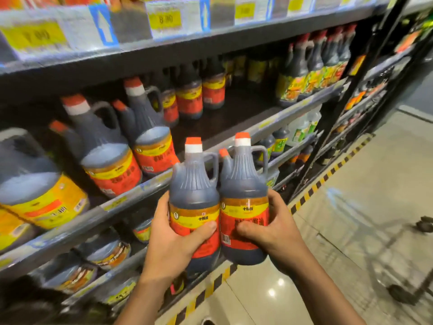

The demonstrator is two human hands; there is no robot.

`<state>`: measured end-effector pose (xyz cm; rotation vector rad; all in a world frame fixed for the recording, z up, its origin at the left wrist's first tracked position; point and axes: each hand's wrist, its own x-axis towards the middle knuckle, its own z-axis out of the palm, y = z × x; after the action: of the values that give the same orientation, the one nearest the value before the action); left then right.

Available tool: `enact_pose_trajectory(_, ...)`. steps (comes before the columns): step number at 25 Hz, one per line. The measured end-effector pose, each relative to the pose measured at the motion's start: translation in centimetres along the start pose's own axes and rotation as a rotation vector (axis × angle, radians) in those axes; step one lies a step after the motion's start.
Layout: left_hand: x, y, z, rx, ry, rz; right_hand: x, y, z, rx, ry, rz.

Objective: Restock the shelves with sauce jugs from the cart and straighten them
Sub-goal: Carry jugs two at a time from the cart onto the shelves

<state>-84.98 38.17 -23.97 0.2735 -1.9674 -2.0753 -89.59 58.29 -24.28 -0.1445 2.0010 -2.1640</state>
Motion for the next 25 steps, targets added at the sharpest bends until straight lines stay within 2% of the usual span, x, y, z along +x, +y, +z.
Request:
enact_pose_trajectory(6, 4.2, 2.8, 2.3, 0.057, 0.095, 0.103, 7.6, -3.1, -1.7, -0.04, -0.241, -0.13)
enact_pose_trajectory(12, 7.4, 5.3, 6.4, 0.274, 0.324, 0.192, 16.2, -6.4, -4.0, -0.121, -0.424, -0.335)
enact_pose_trajectory(19, 12.5, 6.4, 10.1, 0.47, 0.526, 0.435, 23.7, -9.1, -5.8, -0.126, -0.539, -0.603)
enact_pose_trajectory(25, 15.5, 5.5, 11.4, 0.558, 0.617, 0.306, 27.8, -8.3, -5.6, -0.169, -0.53, -0.581)
